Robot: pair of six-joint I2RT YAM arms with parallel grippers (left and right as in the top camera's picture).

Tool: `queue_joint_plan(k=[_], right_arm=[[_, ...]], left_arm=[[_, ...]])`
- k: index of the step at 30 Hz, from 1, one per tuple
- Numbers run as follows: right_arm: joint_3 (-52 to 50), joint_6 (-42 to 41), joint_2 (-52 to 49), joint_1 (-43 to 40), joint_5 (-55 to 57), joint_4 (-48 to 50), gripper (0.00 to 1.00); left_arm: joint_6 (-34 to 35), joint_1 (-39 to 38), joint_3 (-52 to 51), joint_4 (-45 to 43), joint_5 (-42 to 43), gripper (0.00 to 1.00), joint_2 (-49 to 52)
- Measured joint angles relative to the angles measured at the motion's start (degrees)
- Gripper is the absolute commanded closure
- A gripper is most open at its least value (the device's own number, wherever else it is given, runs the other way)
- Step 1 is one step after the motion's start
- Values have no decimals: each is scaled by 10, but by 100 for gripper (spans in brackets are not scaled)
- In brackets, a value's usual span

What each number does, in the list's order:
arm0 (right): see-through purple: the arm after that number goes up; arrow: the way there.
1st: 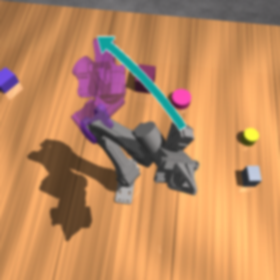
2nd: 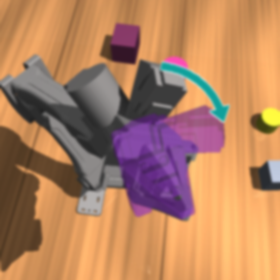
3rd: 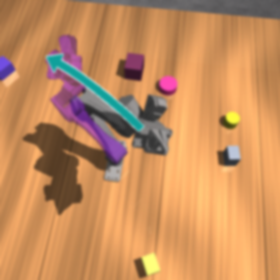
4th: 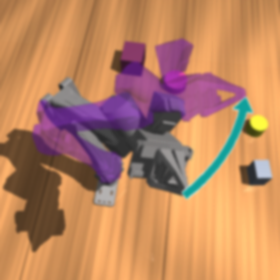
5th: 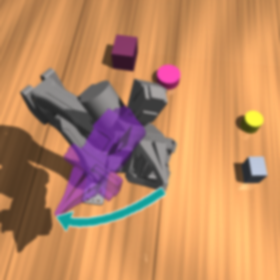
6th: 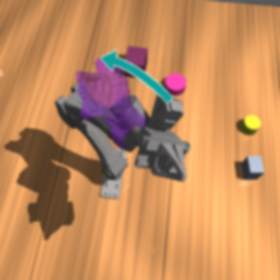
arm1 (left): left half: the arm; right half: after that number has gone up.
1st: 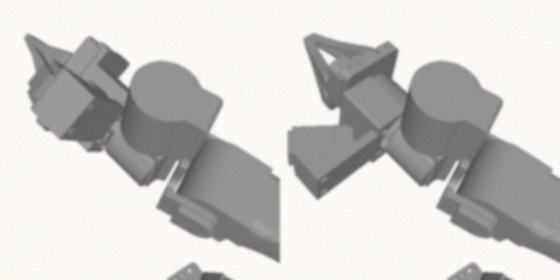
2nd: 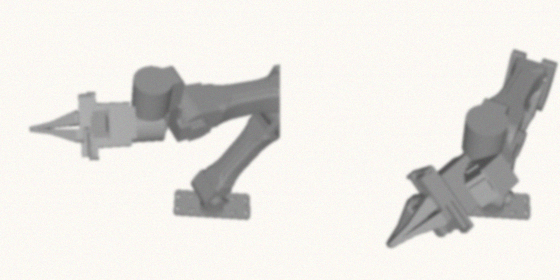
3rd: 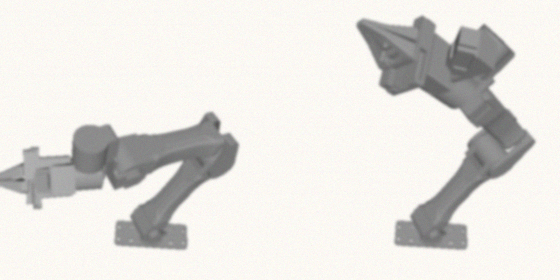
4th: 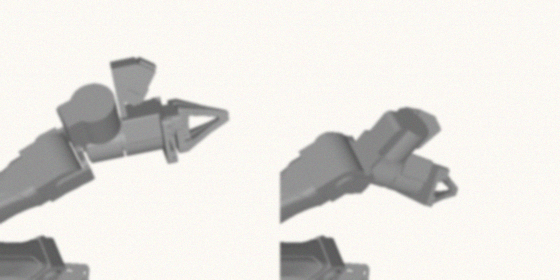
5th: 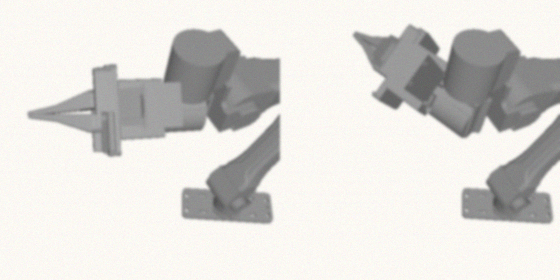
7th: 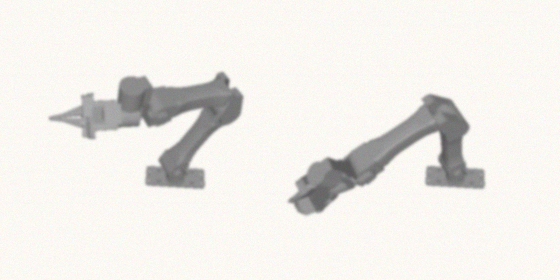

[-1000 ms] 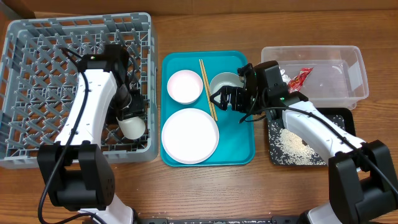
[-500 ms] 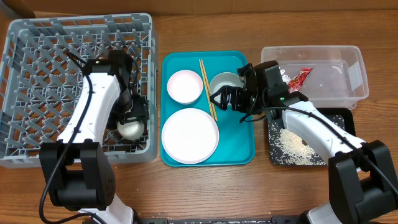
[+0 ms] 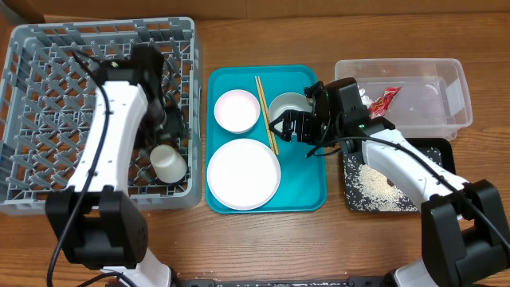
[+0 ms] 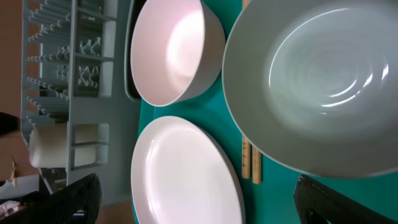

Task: Sort waste into correct bins and load items into the dishwasher
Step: 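Move the left gripper to the pink bowl on the teal tray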

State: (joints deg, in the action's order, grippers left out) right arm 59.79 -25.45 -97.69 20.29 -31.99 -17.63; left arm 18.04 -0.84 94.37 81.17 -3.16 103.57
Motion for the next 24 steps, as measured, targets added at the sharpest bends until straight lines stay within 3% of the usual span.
queue_joint_plan(k=[5,7,13,17,19,21,24], right_arm=[[25,0,13,0,12,-50,2],[48,0,25,0,25,-83,4],[138,1,50,0,84,-229,5],[186,1,51,0,141,-325,0],[192,0,52,0,154,-339,0],[192,0,52,0,157,-343,0],[192,0,52,0,152,-342,0]], left_arm=[[0,-23,113,27,6,14,0],[0,-42,136,23,10,1,-1],[0,-99,144,-28,47,0,-2],[0,-122,139,-72,64,0,-2],[0,-129,136,-75,69,4,-2],[-1,-135,136,-75,72,19,-1],[-4,-145,136,-75,74,25,1]])
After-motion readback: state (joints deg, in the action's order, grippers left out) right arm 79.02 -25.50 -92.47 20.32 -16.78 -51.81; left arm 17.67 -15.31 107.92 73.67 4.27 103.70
